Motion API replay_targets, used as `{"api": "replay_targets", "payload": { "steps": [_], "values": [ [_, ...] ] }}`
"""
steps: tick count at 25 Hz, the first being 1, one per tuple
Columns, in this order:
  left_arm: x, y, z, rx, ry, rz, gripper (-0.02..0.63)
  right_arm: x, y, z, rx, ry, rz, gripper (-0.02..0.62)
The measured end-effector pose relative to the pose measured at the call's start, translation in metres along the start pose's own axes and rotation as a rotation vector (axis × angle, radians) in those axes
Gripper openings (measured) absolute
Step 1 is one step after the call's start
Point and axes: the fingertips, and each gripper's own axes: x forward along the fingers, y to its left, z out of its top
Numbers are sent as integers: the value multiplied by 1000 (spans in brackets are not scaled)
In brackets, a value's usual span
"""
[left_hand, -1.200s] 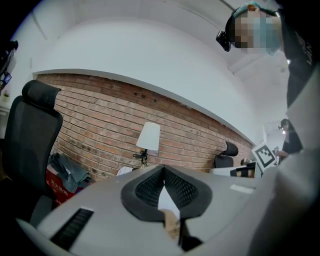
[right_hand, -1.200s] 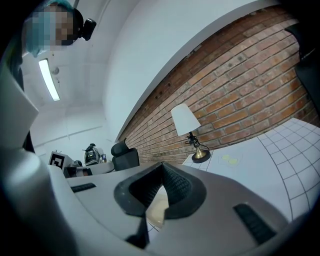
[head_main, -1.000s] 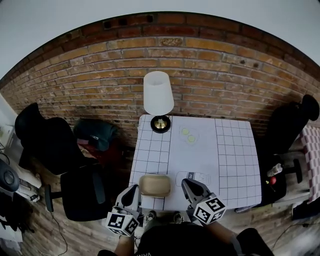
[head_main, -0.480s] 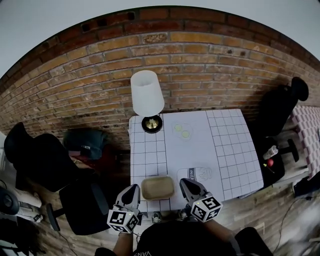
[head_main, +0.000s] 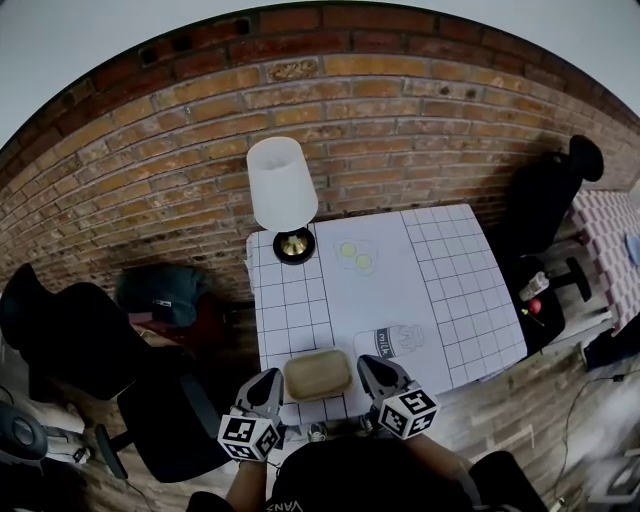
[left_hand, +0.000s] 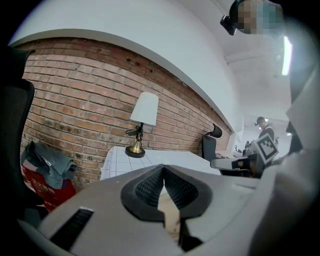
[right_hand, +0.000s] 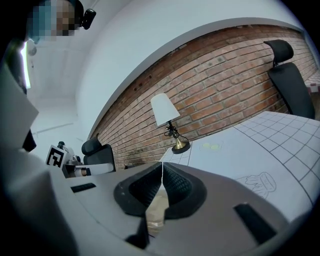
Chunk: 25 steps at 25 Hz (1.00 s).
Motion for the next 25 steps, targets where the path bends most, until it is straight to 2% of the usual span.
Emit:
{"api": "replay_targets", "payload": {
  "steps": [11,21,22,23,25],
  "values": [
    [6,13,-34,-35,115,-31,9,9,-4,-38,18,90,-25,5],
    [6,20,-58,-76,197,-44,21,12,-11,-58,26,135,-67,9],
    [6,20,-61,-87,206,-49,42,12,-11,-60,31,144,-70,27],
    [7,20,-64,-96,216,-54,62,12,-12,-63,38,153,-70,74],
    [9,19,-69,-110,233,-61,89,12,-11,-67,52,166,-69,92]
  ]
}}
